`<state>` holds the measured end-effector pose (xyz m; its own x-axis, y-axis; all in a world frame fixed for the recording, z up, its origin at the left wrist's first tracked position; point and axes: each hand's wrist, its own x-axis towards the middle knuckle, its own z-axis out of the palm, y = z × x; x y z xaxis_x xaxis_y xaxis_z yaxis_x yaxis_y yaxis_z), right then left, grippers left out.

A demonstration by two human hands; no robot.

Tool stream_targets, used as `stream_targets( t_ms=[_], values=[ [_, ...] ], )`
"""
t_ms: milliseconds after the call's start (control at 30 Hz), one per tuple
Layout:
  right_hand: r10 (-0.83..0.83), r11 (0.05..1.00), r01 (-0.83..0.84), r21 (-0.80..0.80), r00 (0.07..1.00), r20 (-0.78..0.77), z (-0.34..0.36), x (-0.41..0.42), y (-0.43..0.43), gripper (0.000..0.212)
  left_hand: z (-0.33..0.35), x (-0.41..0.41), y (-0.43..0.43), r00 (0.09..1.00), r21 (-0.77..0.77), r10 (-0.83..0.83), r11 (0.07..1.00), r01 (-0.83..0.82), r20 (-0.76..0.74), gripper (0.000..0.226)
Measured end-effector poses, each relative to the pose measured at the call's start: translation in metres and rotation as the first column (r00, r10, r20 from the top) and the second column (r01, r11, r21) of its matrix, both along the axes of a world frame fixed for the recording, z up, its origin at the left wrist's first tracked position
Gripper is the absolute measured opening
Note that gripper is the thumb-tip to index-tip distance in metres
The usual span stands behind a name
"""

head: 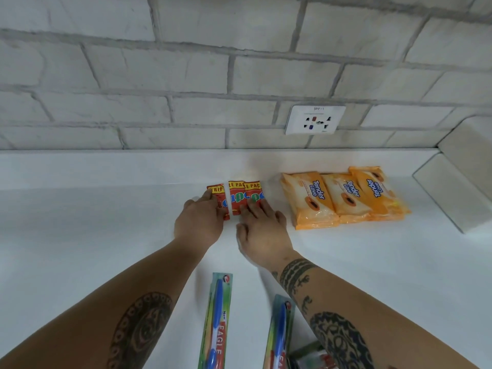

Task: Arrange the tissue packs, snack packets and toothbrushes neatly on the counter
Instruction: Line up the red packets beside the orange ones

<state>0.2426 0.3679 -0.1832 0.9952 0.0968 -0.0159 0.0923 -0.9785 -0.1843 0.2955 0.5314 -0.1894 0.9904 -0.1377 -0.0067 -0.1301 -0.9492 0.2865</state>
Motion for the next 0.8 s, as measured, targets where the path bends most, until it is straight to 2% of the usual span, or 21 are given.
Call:
stream_targets(
  t_ms=[100, 400, 600, 800],
  values=[
    [0.008, 1.0, -0.009, 0.018, 0.999, 0.035, -0.002, 0.001, 0.001, 0.058, 0.001, 0.004, -0.003, 1.0, 0.005, -0.013, 1.0, 0.013, -0.02, 0.043],
    [0.027, 0.999, -0.028, 0.022, 1.0, 0.006, -0.005, 0.006, 0.002, 0.061, 0.014, 0.001, -0.011, 0.999, 0.08, -0.034, 0.996, 0.037, -0.04, 0.05],
    [0.019, 1.0, -0.019, 0.02, 1.0, 0.015, -0.003, 0.006, 0.001, 0.063, 0.014, 0.002, -0.011, 0.998, 0.066, -0.016, 0.998, 0.021, -0.062, 0.052],
    [-0.001, 1.0, 0.001, 0.005, 1.0, 0.015, -0.003, 0.008, 0.001, 0.074, 0.012, 0.003, -0.01, 0.998, 0.047, -0.025, 0.999, 0.028, -0.065, 0.054]
  ],
)
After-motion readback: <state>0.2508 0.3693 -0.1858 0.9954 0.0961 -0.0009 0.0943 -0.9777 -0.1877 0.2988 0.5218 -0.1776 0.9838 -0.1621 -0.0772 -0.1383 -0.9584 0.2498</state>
